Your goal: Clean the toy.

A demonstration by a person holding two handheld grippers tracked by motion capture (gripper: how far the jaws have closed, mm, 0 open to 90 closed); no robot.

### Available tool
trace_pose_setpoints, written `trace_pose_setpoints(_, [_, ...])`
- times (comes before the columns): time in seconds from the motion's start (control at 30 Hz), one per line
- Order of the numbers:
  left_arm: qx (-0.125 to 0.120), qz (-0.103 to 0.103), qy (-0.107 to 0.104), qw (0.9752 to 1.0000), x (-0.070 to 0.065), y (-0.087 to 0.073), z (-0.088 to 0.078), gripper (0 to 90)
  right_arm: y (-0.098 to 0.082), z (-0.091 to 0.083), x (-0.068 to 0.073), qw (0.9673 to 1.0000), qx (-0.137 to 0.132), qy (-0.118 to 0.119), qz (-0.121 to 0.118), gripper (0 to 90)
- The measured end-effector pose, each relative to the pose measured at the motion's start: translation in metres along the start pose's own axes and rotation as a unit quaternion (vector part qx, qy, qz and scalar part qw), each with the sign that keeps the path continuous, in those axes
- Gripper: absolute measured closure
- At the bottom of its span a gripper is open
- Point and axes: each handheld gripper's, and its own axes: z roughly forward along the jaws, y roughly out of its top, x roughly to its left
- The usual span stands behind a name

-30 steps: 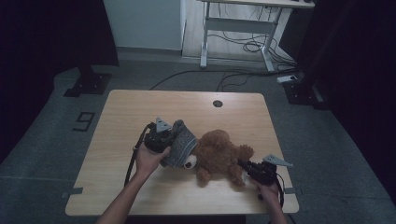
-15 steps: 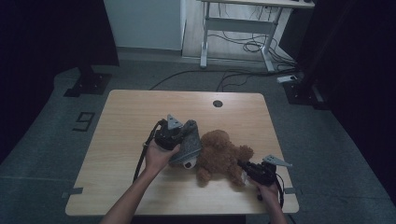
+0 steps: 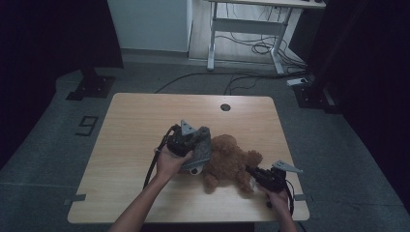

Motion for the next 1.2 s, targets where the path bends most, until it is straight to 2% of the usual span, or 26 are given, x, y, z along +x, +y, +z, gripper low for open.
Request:
trace_pose_setpoints(0.17, [0.001,-0.002,0.001,1.0,0.002,-0.004,0.003,81.5,0.0,0.0,0.001,1.0,0.0,0.001,0.001,73.7])
trace_pose_setpoints(0.73, [0.008,0.001,0.002,1.0,-0.005,0.006,0.009,81.6,0.0,0.001,0.0,1.0,0.0,-0.001,0.002,73.7])
trace_pose_setpoints(0.83, [0.01,0.006,0.004,0.9999,-0.007,0.005,0.01,81.6,0.0,0.0,0.0,1.0,0.0,-0.001,0.002,73.7])
trace_pose_setpoints(1.2, [0.013,0.002,0.006,0.9999,-0.005,0.006,0.013,81.7,0.0,0.0,0.0,1.0,0.0,0.0,0.002,73.7])
